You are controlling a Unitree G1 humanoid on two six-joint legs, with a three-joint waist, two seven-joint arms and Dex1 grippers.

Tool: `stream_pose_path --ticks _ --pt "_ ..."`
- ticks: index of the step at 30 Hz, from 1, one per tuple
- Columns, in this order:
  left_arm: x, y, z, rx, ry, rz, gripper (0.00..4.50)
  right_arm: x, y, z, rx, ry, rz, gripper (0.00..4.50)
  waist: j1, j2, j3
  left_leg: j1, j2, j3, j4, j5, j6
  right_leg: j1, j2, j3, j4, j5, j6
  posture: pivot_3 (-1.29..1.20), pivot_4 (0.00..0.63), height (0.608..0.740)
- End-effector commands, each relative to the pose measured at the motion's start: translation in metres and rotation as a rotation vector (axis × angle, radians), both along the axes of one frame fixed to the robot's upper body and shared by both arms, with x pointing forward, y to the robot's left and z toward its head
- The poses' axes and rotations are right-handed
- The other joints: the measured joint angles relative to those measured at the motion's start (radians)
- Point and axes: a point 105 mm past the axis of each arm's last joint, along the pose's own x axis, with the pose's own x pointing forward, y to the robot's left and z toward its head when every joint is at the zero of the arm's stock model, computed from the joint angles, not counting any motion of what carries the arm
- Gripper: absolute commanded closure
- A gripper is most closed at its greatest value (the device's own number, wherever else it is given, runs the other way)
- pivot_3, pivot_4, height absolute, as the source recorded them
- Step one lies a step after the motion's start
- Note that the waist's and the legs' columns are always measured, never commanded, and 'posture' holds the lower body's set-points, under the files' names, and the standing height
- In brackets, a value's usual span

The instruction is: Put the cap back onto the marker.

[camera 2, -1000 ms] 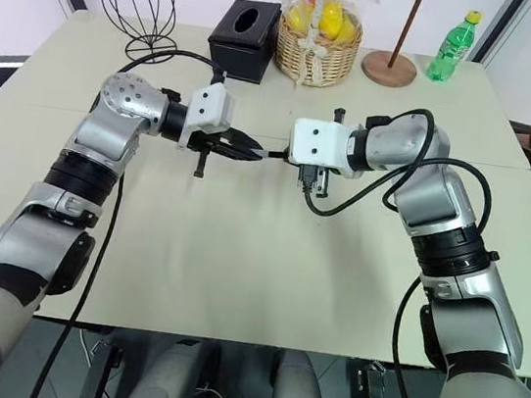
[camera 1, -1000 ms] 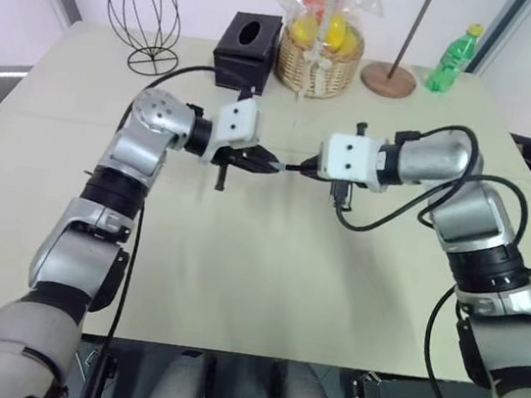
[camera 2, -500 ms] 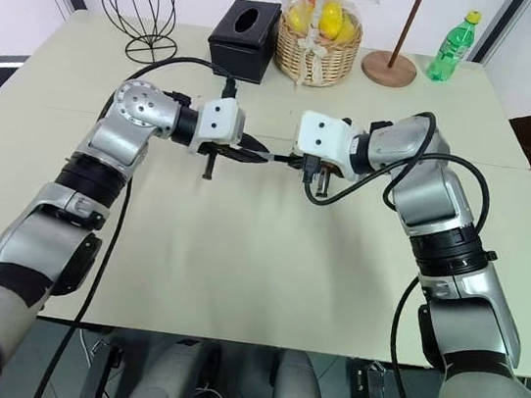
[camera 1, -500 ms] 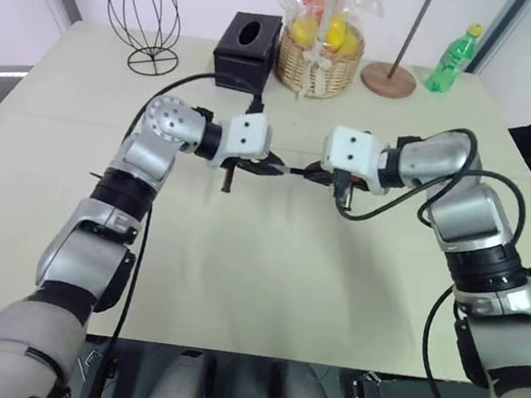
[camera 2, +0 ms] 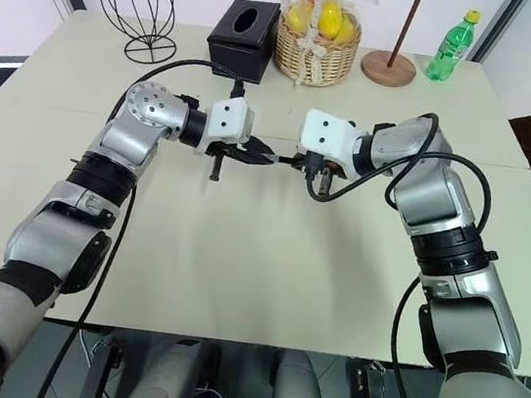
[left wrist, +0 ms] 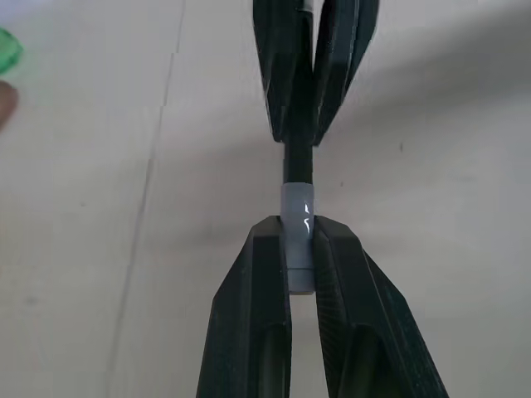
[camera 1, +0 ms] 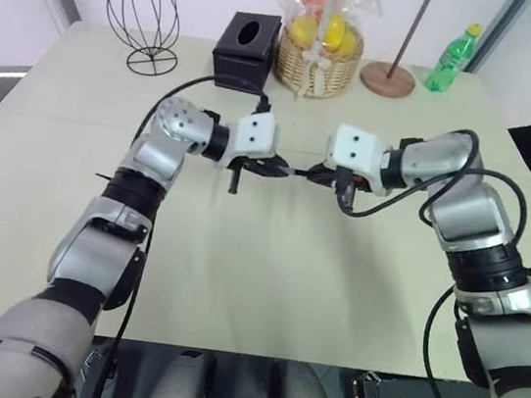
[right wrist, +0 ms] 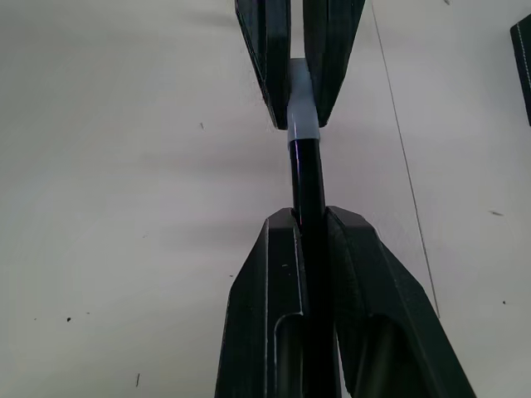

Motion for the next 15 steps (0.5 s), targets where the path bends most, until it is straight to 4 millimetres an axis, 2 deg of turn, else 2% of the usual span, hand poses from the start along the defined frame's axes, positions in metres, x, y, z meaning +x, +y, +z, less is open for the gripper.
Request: stream_pose_path --ticks 1,13,15 --pt "-0.034 -0.060 0.017 -0.092 -0.015 -0.252 4.48 -0.021 0.048 0.052 0.126 -0.191 0.198 4.50 0.000 0.000 0.000 0.000 0.000 0.000 0.000 0.000 0.000 0.000 0.000 0.000 0.000 0.000 0.000 0.00 0.150 0.740" --pt "-0.023 -0.042 0.006 0.030 -0.096 -0.209 4.48 -0.019 0.041 0.047 0.106 -0.187 0.178 4.50 0.001 0.000 0.000 0.000 0.000 0.000 0.000 0.000 0.000 0.000 0.000 0.000 0.000 0.000 0.000 0.00 0.150 0.740" --pt "-0.021 -0.039 0.003 0.059 -0.106 -0.199 3.56 -0.018 0.039 0.044 0.094 -0.186 0.172 4.50 0.002 0.000 0.000 0.000 0.000 0.000 0.000 0.000 0.000 0.000 0.000 0.000 0.000 0.000 0.000 0.00 0.150 0.740"
